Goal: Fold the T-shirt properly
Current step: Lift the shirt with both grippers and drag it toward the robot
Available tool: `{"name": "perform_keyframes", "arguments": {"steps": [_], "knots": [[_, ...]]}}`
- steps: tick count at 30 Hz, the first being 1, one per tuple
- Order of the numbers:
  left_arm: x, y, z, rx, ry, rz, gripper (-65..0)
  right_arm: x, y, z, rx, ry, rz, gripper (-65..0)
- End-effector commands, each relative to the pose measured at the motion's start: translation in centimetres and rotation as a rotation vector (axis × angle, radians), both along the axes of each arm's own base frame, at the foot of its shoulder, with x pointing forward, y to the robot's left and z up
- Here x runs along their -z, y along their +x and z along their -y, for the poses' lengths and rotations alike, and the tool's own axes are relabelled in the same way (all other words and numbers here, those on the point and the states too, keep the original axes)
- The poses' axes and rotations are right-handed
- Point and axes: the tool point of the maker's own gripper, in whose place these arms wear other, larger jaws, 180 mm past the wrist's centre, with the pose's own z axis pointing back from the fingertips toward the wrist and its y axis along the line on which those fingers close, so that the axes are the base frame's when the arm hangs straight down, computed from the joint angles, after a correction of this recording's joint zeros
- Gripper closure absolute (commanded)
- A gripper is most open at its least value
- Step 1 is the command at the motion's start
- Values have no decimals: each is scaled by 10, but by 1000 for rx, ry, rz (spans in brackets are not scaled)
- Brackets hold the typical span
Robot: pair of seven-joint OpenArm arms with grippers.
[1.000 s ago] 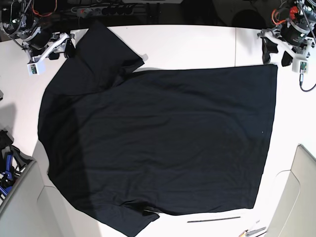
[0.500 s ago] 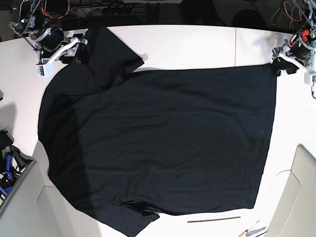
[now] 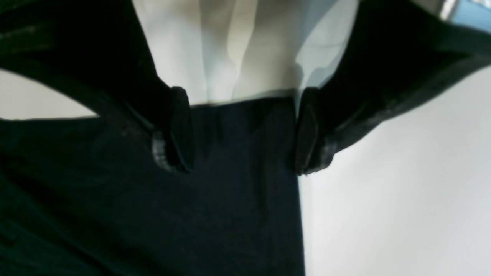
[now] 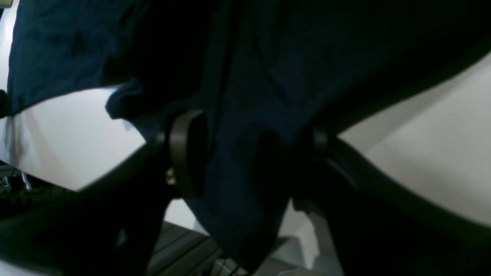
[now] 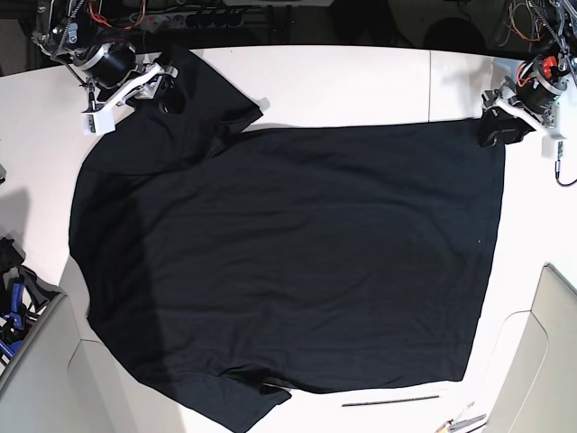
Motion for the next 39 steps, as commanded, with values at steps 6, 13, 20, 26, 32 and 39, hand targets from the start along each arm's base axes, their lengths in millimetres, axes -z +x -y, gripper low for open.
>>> {"name": "perform_keyframes", "arguments": {"steps": [6, 13, 20, 26, 32, 39], "knots": [[1, -3, -1, 20, 20, -13, -24, 0, -1, 3, 2, -15, 3, 0], [-11, 3, -10, 4, 40, 25, 0, -7, 3, 8, -54, -71, 25, 0], [-57, 17, -19, 19, 70, 126, 0, -52, 16, 22, -58, -38, 142, 0], [-79, 37, -24, -9, 67, 231, 0, -87, 48, 49, 17, -74, 285, 0], [-104, 69, -25, -16, 69, 338, 0, -106, 85, 54, 28, -89, 381, 0], [-122, 116, -26, -10, 123, 434, 0, -123, 143, 68, 74, -94, 478, 0]]}}
